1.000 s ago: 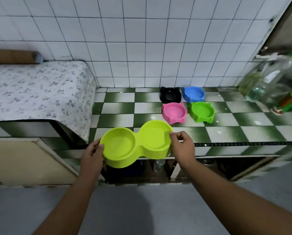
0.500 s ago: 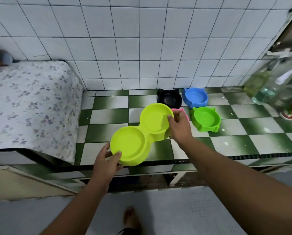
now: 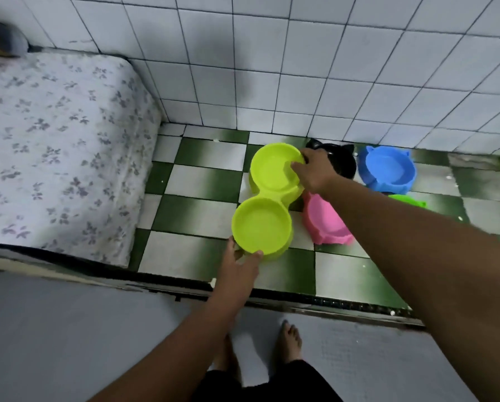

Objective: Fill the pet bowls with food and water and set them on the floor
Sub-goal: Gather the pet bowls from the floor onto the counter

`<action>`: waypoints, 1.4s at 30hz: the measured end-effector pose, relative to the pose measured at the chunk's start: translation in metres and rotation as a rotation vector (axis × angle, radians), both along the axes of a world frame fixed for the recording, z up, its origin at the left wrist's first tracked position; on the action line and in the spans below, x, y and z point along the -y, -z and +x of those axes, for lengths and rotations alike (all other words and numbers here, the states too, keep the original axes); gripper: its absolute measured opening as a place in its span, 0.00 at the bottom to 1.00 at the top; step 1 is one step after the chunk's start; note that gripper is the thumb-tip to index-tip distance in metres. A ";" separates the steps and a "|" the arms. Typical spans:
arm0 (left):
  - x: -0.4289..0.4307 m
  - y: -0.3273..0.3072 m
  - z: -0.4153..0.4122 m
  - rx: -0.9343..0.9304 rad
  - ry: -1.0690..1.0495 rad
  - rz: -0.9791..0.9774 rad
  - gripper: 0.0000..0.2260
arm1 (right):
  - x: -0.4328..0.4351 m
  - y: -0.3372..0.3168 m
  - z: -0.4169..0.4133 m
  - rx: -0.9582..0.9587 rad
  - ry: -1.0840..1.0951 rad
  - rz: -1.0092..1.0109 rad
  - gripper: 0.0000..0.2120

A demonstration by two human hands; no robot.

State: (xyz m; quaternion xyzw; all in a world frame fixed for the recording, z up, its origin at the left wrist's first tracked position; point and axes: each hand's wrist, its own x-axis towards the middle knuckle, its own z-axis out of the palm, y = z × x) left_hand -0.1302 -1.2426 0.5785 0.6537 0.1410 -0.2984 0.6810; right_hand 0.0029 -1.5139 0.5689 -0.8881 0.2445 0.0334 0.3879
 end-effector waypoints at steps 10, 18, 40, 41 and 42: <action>0.046 0.016 0.019 -0.071 -0.025 0.035 0.38 | -0.007 -0.033 0.022 -0.043 -0.060 -0.049 0.21; 0.045 0.018 0.027 -0.090 0.002 0.080 0.24 | -0.002 -0.027 0.024 -0.119 -0.062 -0.055 0.17; -0.011 -0.002 0.033 0.222 0.230 0.307 0.40 | -0.076 -0.047 -0.115 0.172 0.052 -0.045 0.31; -0.013 -0.004 0.029 0.252 0.242 0.320 0.40 | -0.088 -0.057 -0.132 0.176 0.051 -0.056 0.29; -0.014 -0.006 0.024 0.284 0.252 0.327 0.39 | -0.097 -0.061 -0.147 0.177 0.051 -0.062 0.26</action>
